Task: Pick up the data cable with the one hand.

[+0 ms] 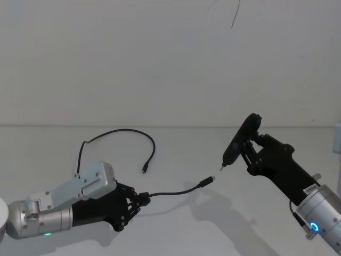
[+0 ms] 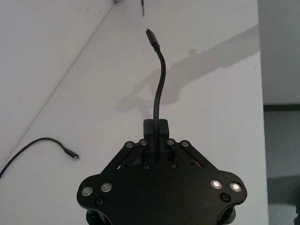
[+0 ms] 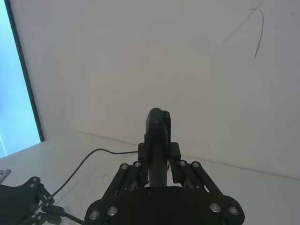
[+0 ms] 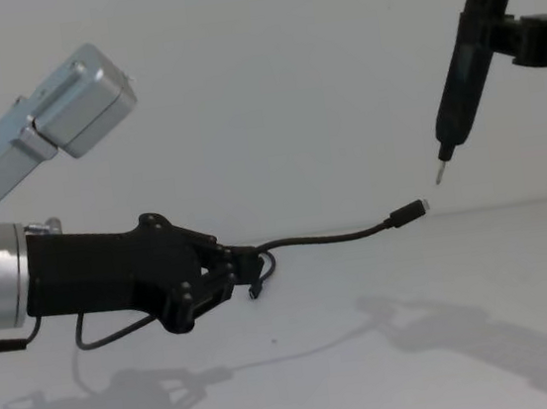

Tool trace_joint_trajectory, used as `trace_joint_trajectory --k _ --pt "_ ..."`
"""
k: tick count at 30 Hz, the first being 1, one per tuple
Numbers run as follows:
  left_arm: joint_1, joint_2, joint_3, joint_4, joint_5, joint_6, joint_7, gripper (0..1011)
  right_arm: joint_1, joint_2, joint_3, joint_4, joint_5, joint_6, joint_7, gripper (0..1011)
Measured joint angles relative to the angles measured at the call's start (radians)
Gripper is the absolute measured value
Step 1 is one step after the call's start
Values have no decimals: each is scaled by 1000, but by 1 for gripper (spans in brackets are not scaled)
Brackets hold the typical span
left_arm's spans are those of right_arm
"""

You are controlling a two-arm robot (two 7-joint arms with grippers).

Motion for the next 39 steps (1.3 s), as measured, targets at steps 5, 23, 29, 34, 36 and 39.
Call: trace_joint_trajectory --k 5,23,29,34,36,39 --pt "0 0 0 0 0 0 -1 49 0 -4 -10 0 2 3 -7 269" --pt "0 0 0 0 0 0 -1 49 -8 -13 -38 -9 4 19 -36 269" --pt "0 0 0 0 0 0 -1 49 -11 -14 -40 -15 -1 25 -44 269" --pt "0 0 0 0 0 0 -1 49 -14 -15 -40 -21 -9 31 -52 269" --pt "0 0 0 0 0 0 -1 49 -16 -15 -39 -24 -13 34 -55 269" --pt "0 0 0 0 0 0 -1 49 -18 -15 -38 -28 -20 38 -61 269"
